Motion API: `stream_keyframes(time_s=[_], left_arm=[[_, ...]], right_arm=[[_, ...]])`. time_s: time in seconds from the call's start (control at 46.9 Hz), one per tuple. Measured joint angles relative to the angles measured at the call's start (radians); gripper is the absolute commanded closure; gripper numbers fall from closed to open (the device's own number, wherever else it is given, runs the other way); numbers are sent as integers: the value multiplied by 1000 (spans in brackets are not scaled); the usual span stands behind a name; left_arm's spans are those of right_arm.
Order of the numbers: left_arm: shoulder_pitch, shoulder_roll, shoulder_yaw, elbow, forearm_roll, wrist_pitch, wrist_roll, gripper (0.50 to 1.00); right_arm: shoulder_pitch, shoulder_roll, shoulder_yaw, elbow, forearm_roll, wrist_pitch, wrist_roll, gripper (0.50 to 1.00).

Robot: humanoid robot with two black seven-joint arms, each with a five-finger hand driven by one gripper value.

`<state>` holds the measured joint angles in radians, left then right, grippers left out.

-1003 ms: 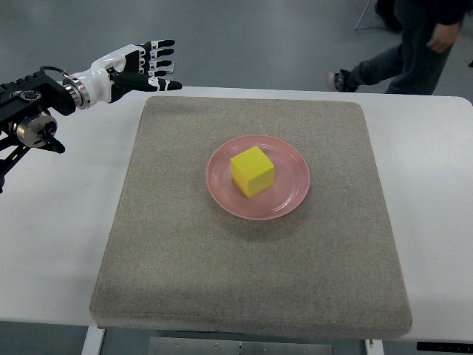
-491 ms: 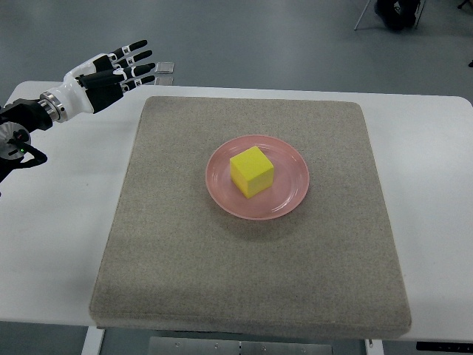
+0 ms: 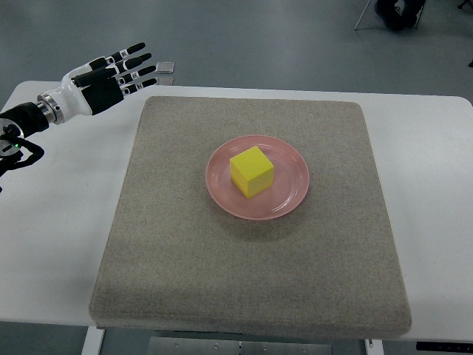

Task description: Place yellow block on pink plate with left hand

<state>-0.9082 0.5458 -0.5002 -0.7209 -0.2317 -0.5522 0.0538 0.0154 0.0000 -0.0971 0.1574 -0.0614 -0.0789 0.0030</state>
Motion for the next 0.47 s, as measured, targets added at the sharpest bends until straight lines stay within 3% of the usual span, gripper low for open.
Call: stream_keyframes(time_s=[0.47], left_arm=[[11,-3,0,-2,-3,0,14,506]], right_arm=[[0,0,2,55,1,-1,9,576]])
